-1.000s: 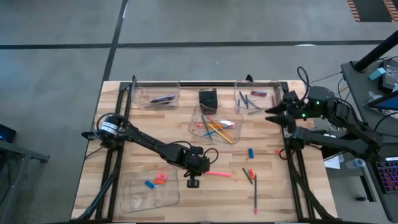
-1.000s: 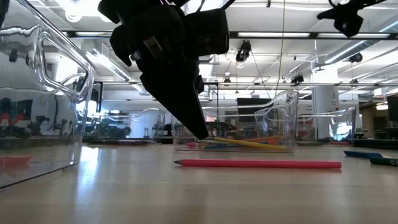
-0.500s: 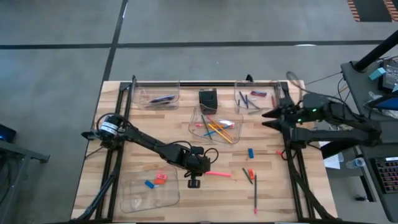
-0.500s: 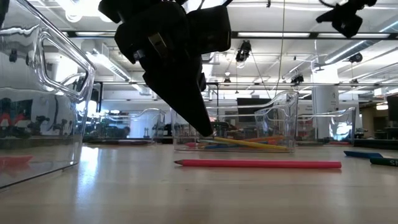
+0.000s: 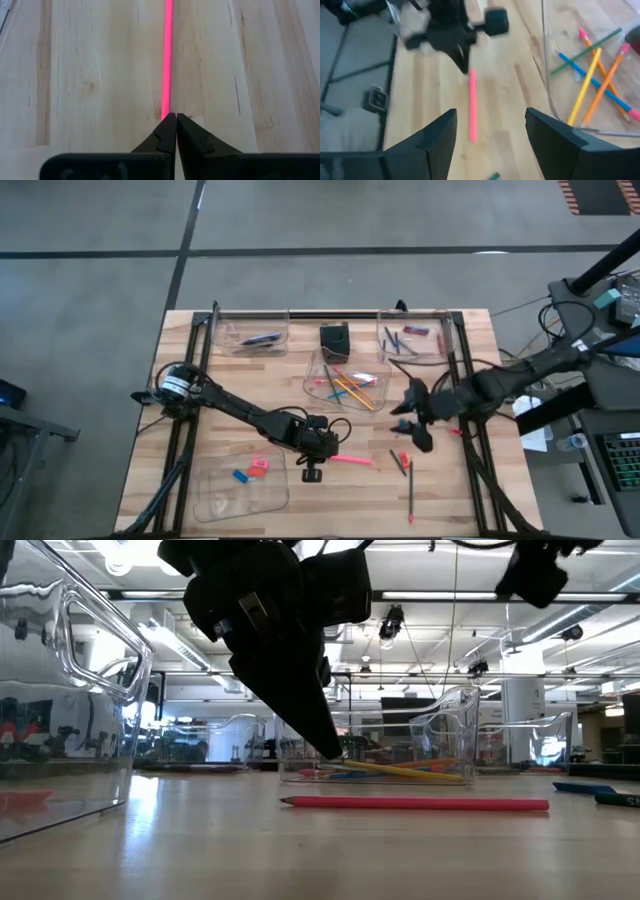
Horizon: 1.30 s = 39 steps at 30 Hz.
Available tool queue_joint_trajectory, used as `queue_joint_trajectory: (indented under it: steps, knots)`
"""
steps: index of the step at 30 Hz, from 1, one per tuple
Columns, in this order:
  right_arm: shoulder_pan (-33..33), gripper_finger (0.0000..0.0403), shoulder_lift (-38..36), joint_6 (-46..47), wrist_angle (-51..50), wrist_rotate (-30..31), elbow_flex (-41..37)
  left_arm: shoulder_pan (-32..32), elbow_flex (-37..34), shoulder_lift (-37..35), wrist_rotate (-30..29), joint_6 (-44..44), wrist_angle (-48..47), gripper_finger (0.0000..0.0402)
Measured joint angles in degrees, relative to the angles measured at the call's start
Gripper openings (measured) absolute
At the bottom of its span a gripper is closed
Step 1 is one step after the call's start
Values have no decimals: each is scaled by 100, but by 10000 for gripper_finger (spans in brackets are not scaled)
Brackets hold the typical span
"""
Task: Sort crayons/erasers/pens/pencils in bins
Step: Put the pink pencil into the middle transparent bin
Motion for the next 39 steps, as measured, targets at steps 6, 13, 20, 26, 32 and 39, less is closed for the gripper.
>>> queue_joint_trajectory:
  steps: [6,13,20,26,32,39]
  knots:
    - [922,223,774,434,26,834,61,0,-35,0,33,13,-1,0]
    - [1604,223,2162,860,224,1246,60,-7,-87,-2,244,15,-10,2]
    - [1718,203,3437,880,1069,1343,52,-4,-87,0,238,20,-8,59]
    - [1714,170,3942,683,1640,1739,45,-4,-124,2,158,22,-2,103]
    - [1716,146,4224,668,2017,1843,44,-2,-384,8,151,22,241,112]
    - [1714,152,4610,697,2168,1836,45,0,-492,13,153,22,490,112]
